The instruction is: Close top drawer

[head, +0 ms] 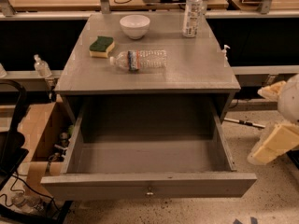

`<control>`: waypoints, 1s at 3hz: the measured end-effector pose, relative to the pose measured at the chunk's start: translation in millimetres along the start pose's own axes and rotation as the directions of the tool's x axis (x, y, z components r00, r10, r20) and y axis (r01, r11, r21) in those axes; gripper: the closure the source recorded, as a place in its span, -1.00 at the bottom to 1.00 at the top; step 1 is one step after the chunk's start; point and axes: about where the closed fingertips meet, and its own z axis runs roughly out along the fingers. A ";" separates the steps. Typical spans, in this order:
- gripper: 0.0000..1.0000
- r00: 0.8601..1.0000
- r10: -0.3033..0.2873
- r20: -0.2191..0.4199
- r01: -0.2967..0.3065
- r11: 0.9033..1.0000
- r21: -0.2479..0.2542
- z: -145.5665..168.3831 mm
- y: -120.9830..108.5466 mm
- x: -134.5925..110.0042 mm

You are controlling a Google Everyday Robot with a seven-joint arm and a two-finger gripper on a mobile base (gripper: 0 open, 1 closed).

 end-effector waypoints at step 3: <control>0.48 0.963 0.209 0.171 -0.192 0.975 -0.113 125.2 117.4 90.8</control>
Offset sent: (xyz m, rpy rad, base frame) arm -0.0889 -0.0014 -0.2113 0.3301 0.0254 -0.1381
